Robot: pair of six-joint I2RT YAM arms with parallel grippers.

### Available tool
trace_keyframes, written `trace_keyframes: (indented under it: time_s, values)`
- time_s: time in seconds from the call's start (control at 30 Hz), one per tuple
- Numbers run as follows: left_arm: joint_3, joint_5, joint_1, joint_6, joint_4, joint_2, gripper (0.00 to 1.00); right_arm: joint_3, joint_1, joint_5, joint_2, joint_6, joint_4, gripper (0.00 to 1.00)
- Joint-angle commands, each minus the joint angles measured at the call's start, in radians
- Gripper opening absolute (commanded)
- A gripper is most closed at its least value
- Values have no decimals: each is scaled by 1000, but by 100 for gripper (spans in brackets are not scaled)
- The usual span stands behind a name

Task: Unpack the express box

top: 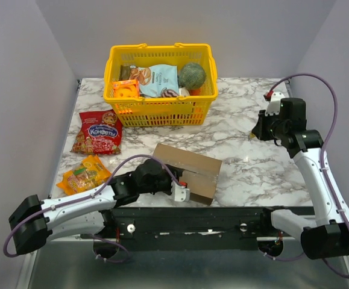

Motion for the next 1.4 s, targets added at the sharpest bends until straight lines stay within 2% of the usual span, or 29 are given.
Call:
trace_keyframes:
  time_s: [0.0,0.13,0.23,0.33,0.37,0.47,0.6,0.73,0.83,0.93,1.07,1.37]
  values:
    - [86,-191,1,-72,30,100,59,-64,-93,-238,-6,-3,-13,0]
    - [188,-257,2,-163,-61,181,59,-107,-146,-335,-12,25,-13,0]
    - [280,-242,2,-175,-138,221,59,-134,-147,-414,-34,7,-14,0]
    - [417,-170,18,-191,-257,242,61,-165,-147,-509,-66,-87,-46,0]
    - [484,-167,21,-198,-289,253,61,-182,-147,-551,-74,-117,-50,0]
    - [555,-187,50,-207,-397,281,61,-240,-136,-575,-69,-174,-65,0]
    - [535,-211,137,-175,-406,266,61,-269,-99,-558,-45,-237,-76,0]
    - [561,-215,248,-175,-403,253,62,-268,55,-549,-11,-257,-83,0]
    - [567,-219,324,-171,-382,244,62,-245,126,-523,67,-236,-77,0]
    - [560,-218,361,-181,-360,227,62,-202,139,-503,124,-210,-27,0]
    - [503,-199,369,-189,-351,190,63,-113,165,-467,219,-207,24,0]
    - [461,-181,369,-212,-380,155,63,126,257,-497,443,-147,26,0]
